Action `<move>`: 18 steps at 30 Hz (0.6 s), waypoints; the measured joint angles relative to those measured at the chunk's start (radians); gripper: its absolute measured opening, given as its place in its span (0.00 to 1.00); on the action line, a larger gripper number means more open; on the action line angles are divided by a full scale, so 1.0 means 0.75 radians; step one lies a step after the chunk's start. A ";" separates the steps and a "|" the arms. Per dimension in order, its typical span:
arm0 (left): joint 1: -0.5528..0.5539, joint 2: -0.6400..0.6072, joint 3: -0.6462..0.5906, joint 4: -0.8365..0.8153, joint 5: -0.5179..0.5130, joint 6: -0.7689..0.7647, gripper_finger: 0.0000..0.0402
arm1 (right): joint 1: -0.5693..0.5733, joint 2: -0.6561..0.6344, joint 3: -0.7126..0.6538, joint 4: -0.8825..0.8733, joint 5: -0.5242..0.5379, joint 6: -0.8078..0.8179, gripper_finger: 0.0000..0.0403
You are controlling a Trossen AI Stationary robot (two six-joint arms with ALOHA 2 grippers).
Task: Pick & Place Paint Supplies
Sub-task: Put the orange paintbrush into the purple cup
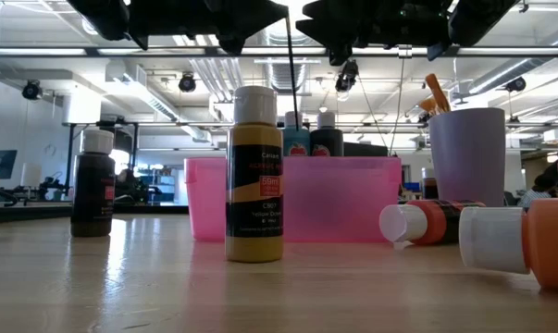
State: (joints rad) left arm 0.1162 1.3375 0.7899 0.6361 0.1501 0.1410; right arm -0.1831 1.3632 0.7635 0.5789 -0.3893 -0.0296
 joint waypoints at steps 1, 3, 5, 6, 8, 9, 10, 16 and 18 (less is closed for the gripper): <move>0.000 0.006 0.004 0.004 0.003 0.001 0.01 | 0.003 0.000 0.000 0.001 0.000 0.000 0.43; 0.000 0.014 0.005 0.002 0.013 0.001 0.01 | 0.012 0.000 0.000 0.001 0.000 -0.002 0.42; 0.000 0.017 0.006 0.006 0.023 0.001 0.01 | 0.014 0.000 0.000 0.000 0.000 -0.002 0.40; 0.000 0.018 0.006 0.010 0.029 0.001 0.01 | 0.015 0.000 0.000 0.001 0.002 0.000 0.40; 0.000 0.018 0.009 0.013 0.055 0.001 0.01 | 0.017 0.000 0.000 -0.001 0.027 0.000 0.39; 0.000 0.018 0.009 0.015 0.075 0.001 0.01 | 0.018 0.000 0.000 -0.001 0.035 -0.002 0.38; 0.000 0.018 0.009 0.021 0.094 0.001 0.01 | 0.018 0.000 0.000 -0.002 0.035 -0.003 0.37; -0.001 0.018 0.010 0.029 0.130 0.020 0.01 | 0.030 0.000 0.000 -0.003 0.035 0.001 0.34; -0.001 0.018 0.010 0.030 0.130 0.020 0.01 | 0.041 0.000 0.000 -0.003 0.035 0.002 0.33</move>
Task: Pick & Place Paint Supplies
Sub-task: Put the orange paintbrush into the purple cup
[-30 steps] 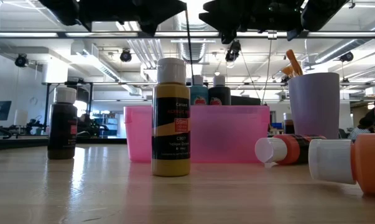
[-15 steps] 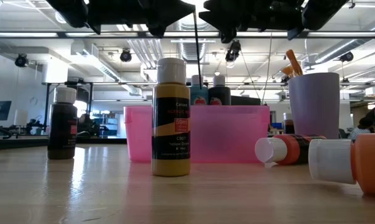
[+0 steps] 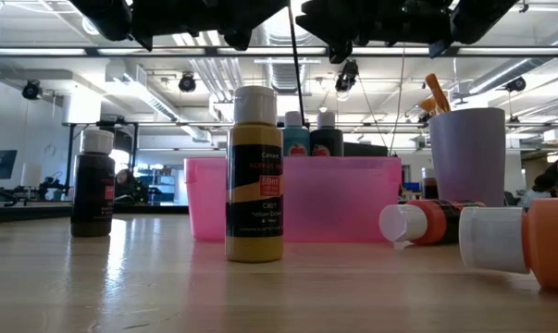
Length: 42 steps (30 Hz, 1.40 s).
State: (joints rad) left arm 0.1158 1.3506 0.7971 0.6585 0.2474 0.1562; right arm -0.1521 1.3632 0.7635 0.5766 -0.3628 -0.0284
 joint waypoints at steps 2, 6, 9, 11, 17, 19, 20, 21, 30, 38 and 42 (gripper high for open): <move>0.000 0.000 0.000 0.000 0.000 0.000 0.01 | 0.014 0.001 0.000 0.000 0.002 0.000 0.33; 0.000 0.000 0.000 -0.001 0.000 -0.001 0.01 | 0.030 0.028 -0.001 0.003 0.092 0.003 0.36; 0.000 0.000 0.000 -0.007 -0.001 -0.001 0.01 | 0.027 0.058 0.002 0.011 0.109 0.003 0.40; 0.000 0.000 0.000 -0.009 -0.001 -0.001 0.01 | 0.028 0.075 0.014 0.007 0.109 0.002 0.43; 0.000 0.000 0.000 -0.017 -0.001 -0.002 0.01 | 0.029 0.095 0.049 0.011 0.104 0.002 0.46; 0.000 0.000 0.000 -0.018 -0.002 -0.002 0.01 | 0.029 0.105 0.061 0.007 0.105 0.003 0.45; 0.000 0.000 0.000 -0.020 -0.002 -0.002 0.01 | 0.031 0.111 0.065 0.008 0.104 0.003 0.44; 0.000 0.000 0.000 -0.021 -0.002 -0.001 0.01 | 0.032 0.120 0.070 0.009 0.103 0.002 0.43; -0.001 0.000 0.000 -0.046 -0.003 0.000 0.01 | 0.036 0.142 0.090 0.001 0.099 -0.007 0.24; 0.001 -0.001 0.000 -0.054 -0.009 0.000 0.01 | 0.038 0.128 0.090 -0.006 0.091 -0.021 0.04; 0.002 -0.001 0.000 -0.056 -0.014 0.001 0.01 | 0.037 0.128 0.090 -0.017 0.092 -0.024 0.04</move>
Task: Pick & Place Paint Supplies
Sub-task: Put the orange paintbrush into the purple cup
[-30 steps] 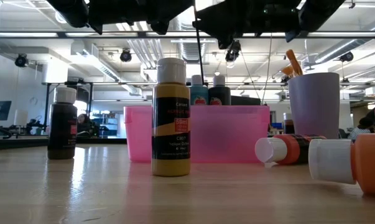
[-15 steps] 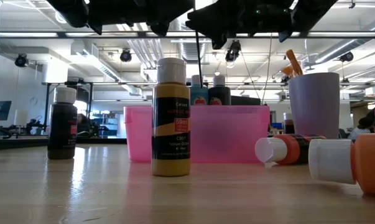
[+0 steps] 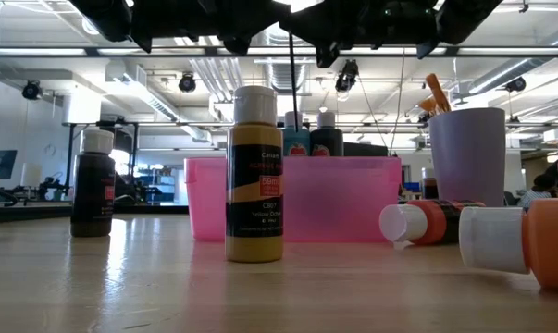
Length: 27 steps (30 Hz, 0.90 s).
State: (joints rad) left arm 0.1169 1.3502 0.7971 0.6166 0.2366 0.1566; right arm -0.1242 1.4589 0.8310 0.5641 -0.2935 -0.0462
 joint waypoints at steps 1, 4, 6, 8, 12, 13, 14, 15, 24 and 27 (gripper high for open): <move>0.000 0.000 -0.001 -0.001 -0.001 0.000 0.01 | 0.000 0.000 0.000 -0.006 0.001 0.000 0.04; -0.001 0.000 -0.001 -0.016 -0.002 -0.008 0.01 | 0.000 -0.002 0.000 -0.018 0.002 0.000 0.03; 0.000 0.000 -0.001 -0.028 -0.011 -0.042 0.01 | 0.000 -0.009 0.000 -0.038 0.006 -0.003 0.03; -0.001 0.000 -0.001 -0.033 -0.034 -0.087 0.02 | -0.001 -0.022 0.000 -0.066 0.016 -0.017 0.03; -0.001 -0.016 -0.001 -0.060 -0.048 -0.095 0.11 | -0.004 -0.075 0.000 -0.137 0.033 -0.033 0.03; -0.004 -0.018 -0.002 -0.068 -0.049 -0.097 0.15 | -0.004 -0.091 0.000 -0.171 0.056 -0.043 0.03; -0.004 -0.019 -0.002 -0.068 -0.049 -0.107 0.19 | -0.004 -0.105 0.000 -0.200 0.084 -0.052 0.03; -0.005 -0.021 -0.002 -0.073 -0.049 -0.122 0.23 | -0.004 -0.121 0.000 -0.236 0.111 -0.056 0.03; -0.005 -0.057 -0.002 -0.121 -0.079 -0.147 0.52 | -0.004 -0.367 -0.002 -0.451 0.280 -0.118 0.03; -0.005 -0.065 -0.002 -0.116 -0.079 -0.145 0.53 | -0.002 -0.492 -0.002 -0.541 0.293 -0.117 0.03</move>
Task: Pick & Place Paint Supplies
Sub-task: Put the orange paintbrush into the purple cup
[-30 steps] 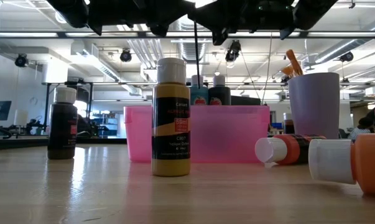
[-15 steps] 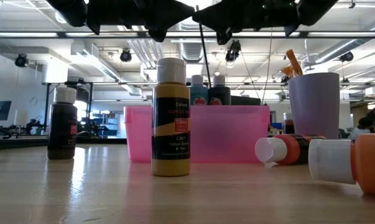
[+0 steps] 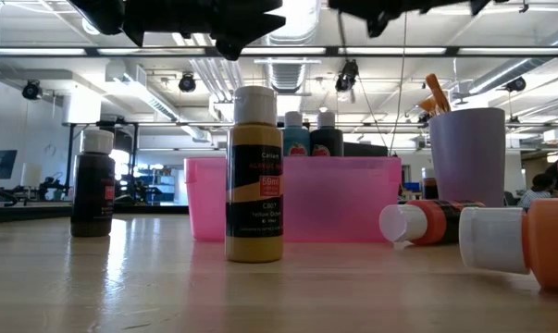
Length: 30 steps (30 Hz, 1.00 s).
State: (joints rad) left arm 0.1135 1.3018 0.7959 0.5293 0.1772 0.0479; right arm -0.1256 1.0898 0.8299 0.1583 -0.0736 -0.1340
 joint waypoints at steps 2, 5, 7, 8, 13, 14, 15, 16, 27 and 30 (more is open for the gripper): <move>0.000 0.000 0.000 -0.006 0.000 0.000 0.53 | 0.006 -0.078 -0.012 -0.067 0.002 0.015 0.03; 0.000 0.000 0.000 -0.018 -0.005 0.001 0.53 | 0.029 -0.182 -0.057 -0.162 0.030 0.049 0.03; 0.000 0.001 0.000 -0.033 -0.015 0.001 0.53 | 0.052 -0.252 -0.091 -0.215 0.083 0.083 0.03; 0.000 0.001 0.000 -0.037 -0.018 0.001 0.53 | 0.066 -0.289 -0.110 -0.231 0.119 0.099 0.03; 0.000 0.001 0.000 -0.045 -0.025 0.002 0.53 | 0.158 -0.491 -0.233 -0.250 0.241 0.176 0.03; 0.000 0.001 0.000 -0.044 -0.025 0.002 0.53 | 0.178 -0.535 -0.250 -0.246 0.263 0.197 0.03; 0.000 0.001 0.000 -0.044 -0.025 0.002 0.53 | 0.199 -0.582 -0.270 -0.247 0.289 0.219 0.03; 0.000 0.001 0.000 -0.044 -0.025 0.002 0.52 | 0.217 -0.626 -0.287 -0.252 0.312 0.242 0.03; 0.001 0.001 0.000 -0.049 -0.025 0.002 0.52 | 0.335 -0.872 -0.541 -0.254 0.388 0.422 0.03; 0.001 0.001 0.000 -0.050 -0.025 0.002 0.52 | 0.334 -0.875 -0.625 -0.121 0.393 0.422 0.03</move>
State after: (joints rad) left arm 0.1143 1.3025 0.7959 0.4916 0.1581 0.0490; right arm 0.1249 0.4332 0.3615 0.0679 0.2213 0.1824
